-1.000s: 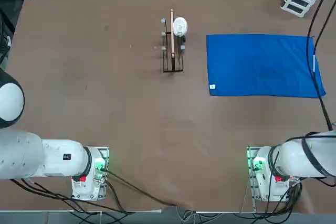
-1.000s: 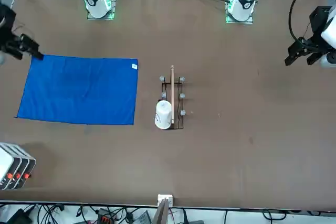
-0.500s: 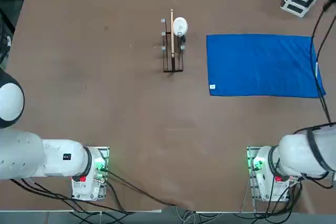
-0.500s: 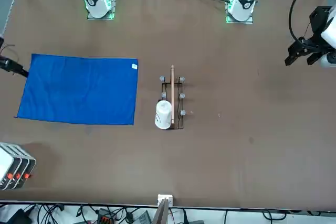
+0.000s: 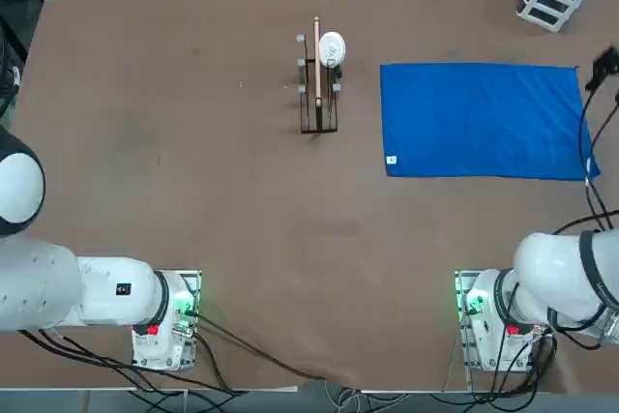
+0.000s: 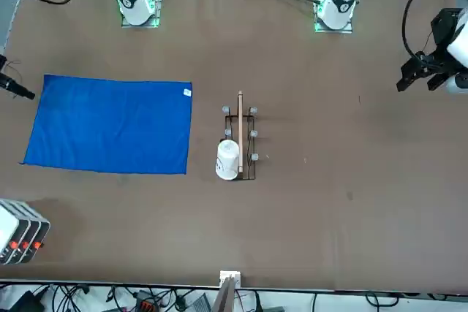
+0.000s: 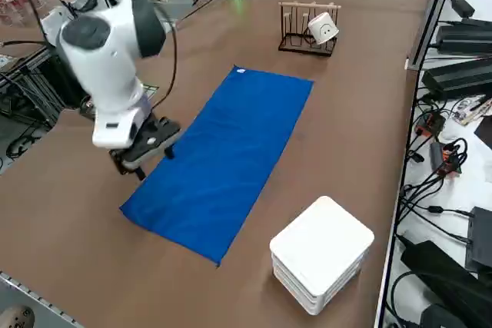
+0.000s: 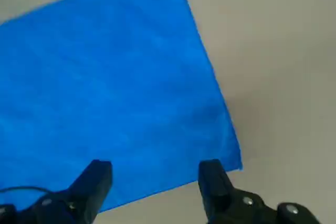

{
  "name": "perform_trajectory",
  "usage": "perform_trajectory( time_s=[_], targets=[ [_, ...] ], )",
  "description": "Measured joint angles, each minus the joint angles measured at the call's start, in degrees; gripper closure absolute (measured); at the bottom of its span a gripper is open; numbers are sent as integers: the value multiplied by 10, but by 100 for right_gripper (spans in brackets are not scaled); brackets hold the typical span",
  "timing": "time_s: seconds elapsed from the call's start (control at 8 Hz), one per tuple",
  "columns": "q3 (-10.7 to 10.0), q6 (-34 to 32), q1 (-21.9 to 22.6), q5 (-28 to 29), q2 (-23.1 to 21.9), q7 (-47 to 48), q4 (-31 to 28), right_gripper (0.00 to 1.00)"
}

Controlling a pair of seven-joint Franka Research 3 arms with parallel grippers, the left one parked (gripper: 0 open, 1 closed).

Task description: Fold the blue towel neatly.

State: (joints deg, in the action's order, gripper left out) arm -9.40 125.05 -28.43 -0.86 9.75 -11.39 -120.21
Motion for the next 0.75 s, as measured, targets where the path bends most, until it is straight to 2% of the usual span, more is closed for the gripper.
perform_trajectory(
  time_s=[0.38,0.75],
  targets=[
    [1,86,-55,0,11,-27,-76,0],
    [1,125,-111,0,39,-68,-87,2]
  ],
)
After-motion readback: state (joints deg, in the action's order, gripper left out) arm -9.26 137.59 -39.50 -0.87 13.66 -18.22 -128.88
